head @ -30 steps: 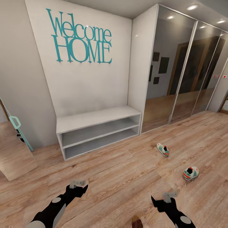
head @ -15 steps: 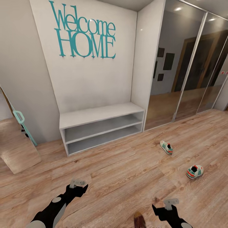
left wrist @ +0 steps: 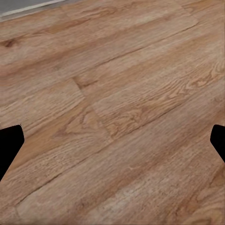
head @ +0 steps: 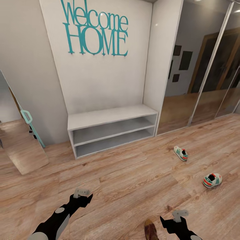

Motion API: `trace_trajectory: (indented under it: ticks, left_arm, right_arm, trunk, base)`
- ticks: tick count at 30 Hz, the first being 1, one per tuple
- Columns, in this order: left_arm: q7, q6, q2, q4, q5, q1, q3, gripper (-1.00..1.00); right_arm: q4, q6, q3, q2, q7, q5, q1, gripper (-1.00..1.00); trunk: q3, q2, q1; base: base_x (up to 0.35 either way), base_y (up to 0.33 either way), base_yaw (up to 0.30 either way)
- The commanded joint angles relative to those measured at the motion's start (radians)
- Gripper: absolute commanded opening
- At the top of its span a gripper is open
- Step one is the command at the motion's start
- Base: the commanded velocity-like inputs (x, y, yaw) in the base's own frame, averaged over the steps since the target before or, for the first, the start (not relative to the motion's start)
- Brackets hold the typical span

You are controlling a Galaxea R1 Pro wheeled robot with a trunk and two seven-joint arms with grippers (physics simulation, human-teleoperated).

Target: Pick up the two gym shoes and the two sandals from the corridor floor and place them onto the hallstand (shoe rack) in the corridor, making sure they are on the rack and not on the floor. Arrange them so the two gym shoes are next to each other and the two sandals are next to each other.

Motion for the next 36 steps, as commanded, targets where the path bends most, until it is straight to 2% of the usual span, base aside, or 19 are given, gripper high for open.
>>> trace_trajectory:
  ticks: [1, 10, 36]
  left_arm:
    - [-0.004, -0.003, 0.0, 0.001, 0.0, -0.001, 0.0, 1.0]
    - [-0.009, -0.003, 0.0, 0.001, 0.001, -0.001, 0.0, 1.0]
    - [-0.01, -0.004, 0.0, 0.001, 0.001, -0.001, 0.0, 1.0]
  right_arm:
    - [0.001, -0.003, 0.0, 0.0, 0.003, -0.001, 0.0, 1.0]
    - [0.0, -0.003, 0.0, 0.0, 0.004, -0.002, 0.0, 1.0]
    - [-0.001, -0.004, -0.001, 0.0, 0.005, -0.003, 0.0, 1.0]
  trunk:
    - [-0.006, -0.008, 0.004]
    - [-0.044, -0.071, 0.038]
    - [-0.126, -0.253, 0.138]
  base:
    - [0.0, 0.0, 0.091]
    - [0.0, 0.0, 0.035]
    - [0.0, 0.0, 0.0]
